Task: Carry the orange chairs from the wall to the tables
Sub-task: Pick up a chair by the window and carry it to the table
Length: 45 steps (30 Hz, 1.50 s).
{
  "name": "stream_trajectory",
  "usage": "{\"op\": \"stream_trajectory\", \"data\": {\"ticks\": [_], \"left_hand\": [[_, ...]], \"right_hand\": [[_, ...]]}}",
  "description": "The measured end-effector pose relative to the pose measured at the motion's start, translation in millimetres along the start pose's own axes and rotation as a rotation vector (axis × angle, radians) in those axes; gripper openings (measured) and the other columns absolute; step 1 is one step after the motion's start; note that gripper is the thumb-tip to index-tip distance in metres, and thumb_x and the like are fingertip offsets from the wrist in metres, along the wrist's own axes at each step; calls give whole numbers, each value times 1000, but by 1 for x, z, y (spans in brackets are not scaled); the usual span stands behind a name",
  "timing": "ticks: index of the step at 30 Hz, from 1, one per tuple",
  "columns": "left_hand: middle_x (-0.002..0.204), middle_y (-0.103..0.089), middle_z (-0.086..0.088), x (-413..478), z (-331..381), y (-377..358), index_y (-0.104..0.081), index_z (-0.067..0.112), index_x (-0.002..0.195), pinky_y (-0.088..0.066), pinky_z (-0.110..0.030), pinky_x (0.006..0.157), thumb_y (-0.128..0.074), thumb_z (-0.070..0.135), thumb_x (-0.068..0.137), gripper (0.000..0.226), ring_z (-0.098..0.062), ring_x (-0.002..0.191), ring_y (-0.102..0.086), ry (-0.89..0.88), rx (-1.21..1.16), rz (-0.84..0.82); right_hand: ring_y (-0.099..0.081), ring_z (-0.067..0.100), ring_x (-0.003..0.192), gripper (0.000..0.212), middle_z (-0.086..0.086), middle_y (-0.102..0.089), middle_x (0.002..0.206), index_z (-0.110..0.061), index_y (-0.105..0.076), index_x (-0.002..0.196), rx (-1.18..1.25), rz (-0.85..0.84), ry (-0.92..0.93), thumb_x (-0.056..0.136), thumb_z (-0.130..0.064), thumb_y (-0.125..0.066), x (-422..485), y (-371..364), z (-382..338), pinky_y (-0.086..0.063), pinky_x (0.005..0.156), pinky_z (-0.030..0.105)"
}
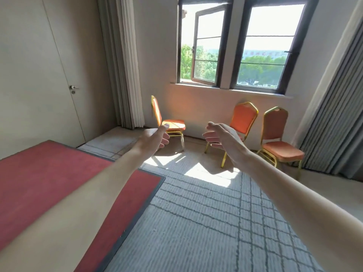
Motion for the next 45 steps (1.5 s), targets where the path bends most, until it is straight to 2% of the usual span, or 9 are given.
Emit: {"op": "stream_trajectory", "data": {"ticks": [4, 10, 14, 21, 27, 31, 35, 40, 45], "left_hand": [[88, -76, 0, 95, -23, -39, -72, 16, 92, -49, -39, 86, -43, 60, 96, 54, -21, 91, -69, 27, 28, -73], [83, -77, 3, 276, -45, -103, -75, 18, 90, -50, -40, 91, -40, 76, 74, 70, -18, 85, -71, 20, 140, -121], [81, -77, 6, 394, -48, -124, -75, 20, 90, -49, -43, 95, -38, 77, 76, 69, -17, 84, -72, 31, 145, -101], [88, -76, 0, 567, -88, -130, -73, 16, 93, -49, -32, 75, -42, 61, 96, 55, -18, 90, -69, 93, 125, -59], [80, -76, 4, 719, -150, -159, -75, 19, 86, -49, -37, 84, -41, 74, 81, 64, -17, 82, -71, 143, 63, -51], [86, -76, -1, 845, -170, -172, -74, 15, 89, -47, -32, 77, -43, 62, 95, 57, -19, 85, -71, 141, 50, -100], [93, -74, -5, 971, -168, -146, -72, 11, 94, -45, -26, 68, -43, 54, 100, 52, -20, 89, -70, 108, 11, -41], [86, -76, 2, 1067, -189, -97, -74, 16, 90, -50, -34, 80, -44, 57, 97, 51, -16, 82, -72, 103, 55, 0], [87, -77, 0, 1152, -231, -29, -74, 13, 92, -48, -29, 73, -46, 54, 98, 50, -16, 82, -73, 162, 50, 90]], "right_hand": [[-66, 18, 105, 45, 6, -70, 113, -8, -56, 127, -47, 25, -18, 99, -44, -51, 90, 16, 47, -51, 97, 39], [-66, 14, 104, 46, -2, -71, 110, -17, -58, 125, -71, 17, -47, 95, -51, -55, 262, 53, 119, -50, 98, 41], [-66, 13, 105, 46, -2, -71, 110, -18, -58, 125, -58, -7, -62, 95, -52, -55, 382, 75, 138, -50, 99, 41], [-65, 11, 103, 43, -1, -69, 113, -16, -58, 125, -101, -109, -97, 97, -48, -54, 558, 62, 177, -51, 97, 36], [-66, 10, 101, 40, -3, -71, 109, -19, -59, 123, -173, -160, -106, 95, -48, -57, 713, 42, 229, -52, 97, 37], [-67, 11, 100, 31, -3, -71, 107, -24, -63, 113, -274, -198, -109, 93, -47, -60, 838, 27, 249, -51, 98, 40], [-67, 11, 98, 27, -4, -72, 104, -27, -66, 105, -326, -154, -69, 90, -49, -63, 969, 12, 246, -52, 96, 40], [-69, 11, 93, 24, -2, -73, 101, -21, -67, 108, -287, -151, -41, 93, -41, -63, 1092, -32, 250, -56, 90, 34], [-68, 11, 95, 31, -2, -71, 104, -20, -66, 113, -271, -208, -53, 92, -42, -64, 1207, -115, 287, -56, 86, 32]]}}
Point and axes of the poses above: each hand's wrist, its own x-axis towards the middle knuckle, its own y-axis out of the back of the hand, z = x × y, the point moved 5 cm from there along x, towards the middle knuckle
